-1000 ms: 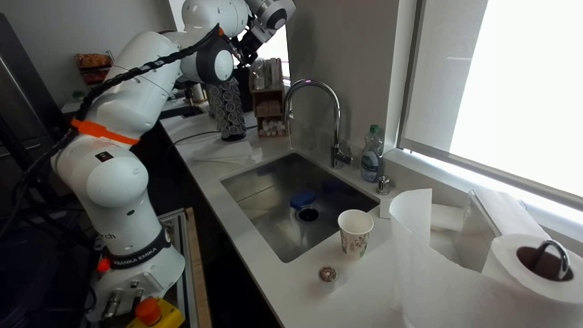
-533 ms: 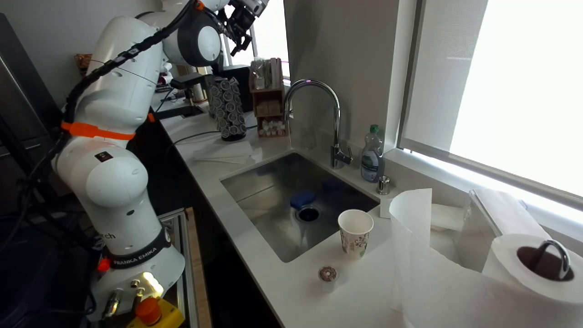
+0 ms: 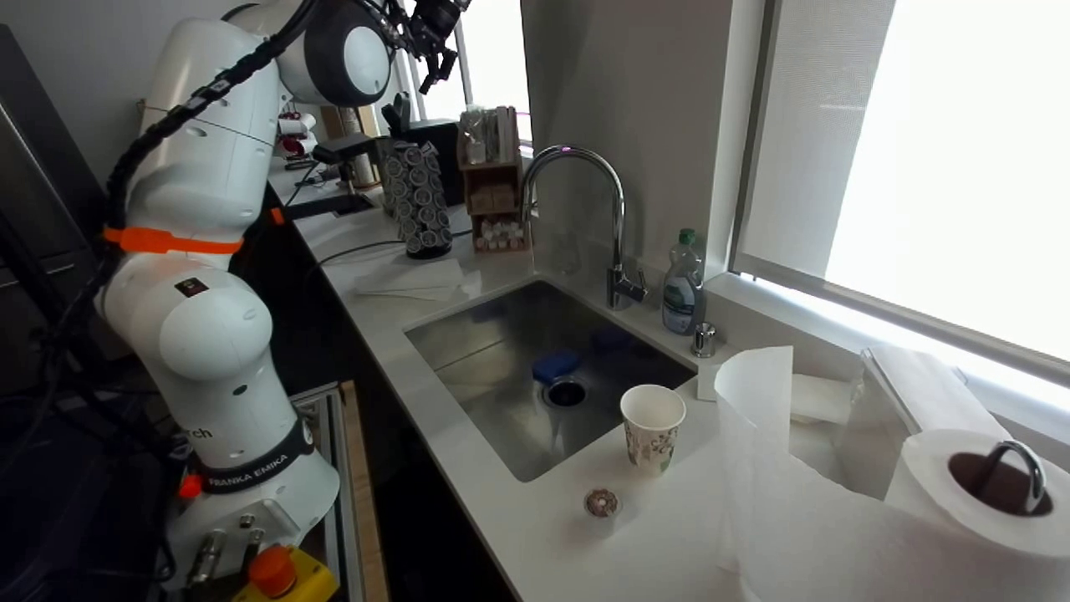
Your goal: Cut a piece of paper towel and move it to the left side where another piece of paper towel is
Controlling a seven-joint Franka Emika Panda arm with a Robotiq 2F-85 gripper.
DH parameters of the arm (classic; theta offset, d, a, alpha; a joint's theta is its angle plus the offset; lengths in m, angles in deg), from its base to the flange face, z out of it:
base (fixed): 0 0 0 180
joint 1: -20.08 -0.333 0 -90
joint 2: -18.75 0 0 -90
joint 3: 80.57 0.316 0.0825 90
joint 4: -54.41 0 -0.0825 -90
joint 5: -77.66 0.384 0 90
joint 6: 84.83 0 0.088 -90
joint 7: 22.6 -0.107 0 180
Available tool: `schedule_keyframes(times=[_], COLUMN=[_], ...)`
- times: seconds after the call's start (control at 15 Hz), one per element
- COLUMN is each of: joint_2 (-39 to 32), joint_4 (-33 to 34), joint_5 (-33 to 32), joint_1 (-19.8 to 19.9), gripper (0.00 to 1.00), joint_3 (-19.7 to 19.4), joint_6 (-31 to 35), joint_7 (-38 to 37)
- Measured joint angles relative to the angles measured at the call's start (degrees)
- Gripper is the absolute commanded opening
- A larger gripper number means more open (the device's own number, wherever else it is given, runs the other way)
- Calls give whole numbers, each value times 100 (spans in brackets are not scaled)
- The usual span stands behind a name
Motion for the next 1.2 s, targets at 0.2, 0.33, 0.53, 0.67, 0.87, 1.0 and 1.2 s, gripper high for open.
schedule_keyframes(times=[0.2, 0.33, 0.53, 0.67, 0.87, 1.0, 1.2], joint_2=[51, 222, 735, 1219, 2049, 2588, 3291], joint_4=[-154, -435, -998, -1394, -2066, -2570, -3361], joint_5=[-747, -1389, -2360, -3045, -4059, -4399, -4223], joint_1=[-27, -54, -28, 10, 143, 306, 595], gripper=[100, 100, 100, 100, 100, 100, 100], joint_3=[165, 224, 201, 162, 142, 74, -169], joint_6=[-124, -126, -159, -175, 2, 636, 1905], joint_7=[693, 1370, 2408, 3099, 4121, 4586, 4720])
